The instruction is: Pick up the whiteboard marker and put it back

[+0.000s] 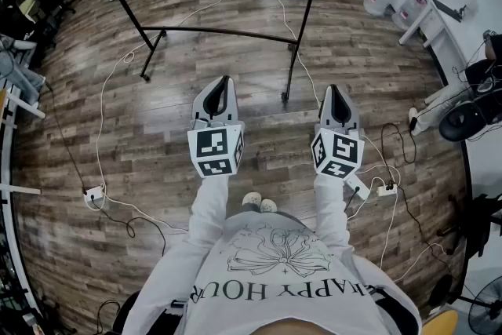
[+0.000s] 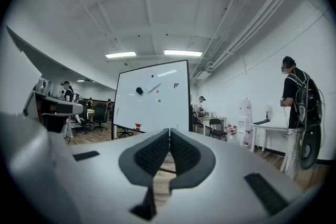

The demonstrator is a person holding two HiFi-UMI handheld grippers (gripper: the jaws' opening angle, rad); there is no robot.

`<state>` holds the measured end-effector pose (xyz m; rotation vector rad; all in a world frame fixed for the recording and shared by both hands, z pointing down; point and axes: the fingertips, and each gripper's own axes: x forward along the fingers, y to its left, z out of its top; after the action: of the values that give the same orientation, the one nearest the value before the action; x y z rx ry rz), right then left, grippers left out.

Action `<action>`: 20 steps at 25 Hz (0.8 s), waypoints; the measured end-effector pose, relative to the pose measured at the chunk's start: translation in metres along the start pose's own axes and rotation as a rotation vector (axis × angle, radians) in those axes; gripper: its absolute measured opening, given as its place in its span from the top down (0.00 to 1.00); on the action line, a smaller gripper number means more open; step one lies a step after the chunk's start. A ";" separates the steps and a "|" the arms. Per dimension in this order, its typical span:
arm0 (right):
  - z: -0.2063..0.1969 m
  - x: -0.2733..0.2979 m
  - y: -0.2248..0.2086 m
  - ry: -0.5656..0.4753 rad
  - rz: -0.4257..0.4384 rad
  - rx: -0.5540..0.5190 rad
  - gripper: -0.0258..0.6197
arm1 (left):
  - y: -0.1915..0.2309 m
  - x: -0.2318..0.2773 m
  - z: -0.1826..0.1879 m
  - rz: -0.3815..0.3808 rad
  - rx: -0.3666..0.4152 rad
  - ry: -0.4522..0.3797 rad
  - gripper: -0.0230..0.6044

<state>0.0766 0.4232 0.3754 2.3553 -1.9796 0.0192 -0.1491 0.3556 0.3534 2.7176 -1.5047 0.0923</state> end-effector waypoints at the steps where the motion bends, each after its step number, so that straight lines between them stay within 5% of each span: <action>1: 0.000 0.001 0.001 0.000 -0.001 0.001 0.95 | 0.001 0.001 0.000 -0.001 0.002 0.000 0.95; 20: -0.009 0.013 0.025 -0.002 -0.016 0.026 0.95 | 0.026 0.004 -0.007 -0.013 0.011 0.002 0.95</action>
<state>0.0543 0.4067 0.3856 2.3880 -1.9731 0.0421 -0.1688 0.3389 0.3608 2.7337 -1.4906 0.1034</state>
